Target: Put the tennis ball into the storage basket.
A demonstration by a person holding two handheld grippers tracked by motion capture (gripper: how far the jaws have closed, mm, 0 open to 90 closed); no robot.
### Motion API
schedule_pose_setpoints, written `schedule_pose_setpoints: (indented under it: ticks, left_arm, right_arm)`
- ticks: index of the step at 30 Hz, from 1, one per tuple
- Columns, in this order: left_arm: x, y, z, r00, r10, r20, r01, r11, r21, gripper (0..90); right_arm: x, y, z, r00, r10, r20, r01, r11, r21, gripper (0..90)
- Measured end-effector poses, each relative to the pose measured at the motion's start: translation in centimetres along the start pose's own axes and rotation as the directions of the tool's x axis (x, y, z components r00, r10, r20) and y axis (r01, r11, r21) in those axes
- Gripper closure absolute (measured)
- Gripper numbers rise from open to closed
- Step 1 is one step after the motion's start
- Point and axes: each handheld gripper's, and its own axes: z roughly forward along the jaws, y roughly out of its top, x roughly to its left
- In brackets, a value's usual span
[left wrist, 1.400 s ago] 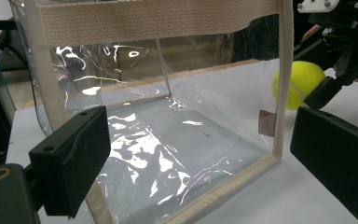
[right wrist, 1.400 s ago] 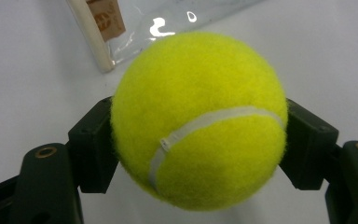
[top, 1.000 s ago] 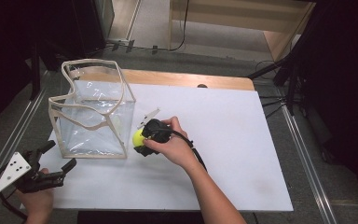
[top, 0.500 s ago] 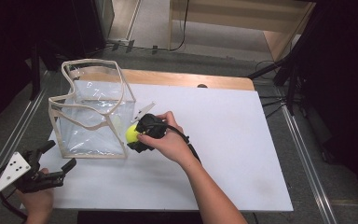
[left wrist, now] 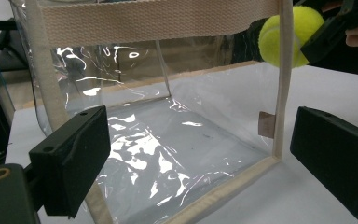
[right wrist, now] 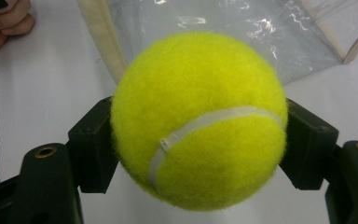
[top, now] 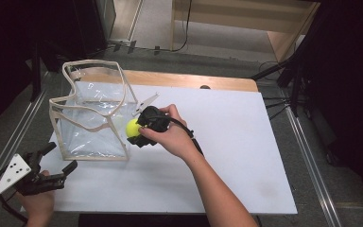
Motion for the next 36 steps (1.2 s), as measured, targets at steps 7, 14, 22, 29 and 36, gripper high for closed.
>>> schedule_pose_setpoints:
  ticks: [7, 14, 22, 29, 36]
  left_arm:
    - [0.0, 0.0, 0.0, 1.0000, -0.002, 0.001, 0.002, 1.0000, -0.002, 5.3]
    - [0.0, 0.0, 0.0, 1.0000, 0.000, 0.001, 0.000, 1.0000, 0.000, 5.3]
    - [0.0, 0.0, 0.0, 1.0000, 0.001, 0.000, -0.001, 1.0000, 0.001, 5.3]
    - [0.0, 0.0, 0.0, 1.0000, 0.002, 0.000, -0.002, 1.0000, 0.003, 5.3]
    - [0.0, 0.0, 0.0, 1.0000, 0.002, -0.001, -0.002, 1.0000, 0.003, 5.3]
  right_arm:
    - [-0.4, 1.1, -1.0, 1.0000, -0.004, -0.004, 0.004, 1.000, -0.017, 23.7]
    - [-0.6, 2.2, -2.1, 0.9999, -0.012, -0.004, 0.012, 1.000, -0.023, 23.7]
    - [-0.9, 2.9, -2.8, 0.9999, -0.013, -0.006, 0.013, 0.999, -0.034, 23.7]
    - [-1.2, 3.4, -3.5, 0.9999, -0.003, -0.011, 0.002, 0.999, -0.042, 23.7]
    - [-1.3, 4.3, -4.4, 0.9999, -0.011, -0.003, 0.011, 0.999, -0.044, 23.7]
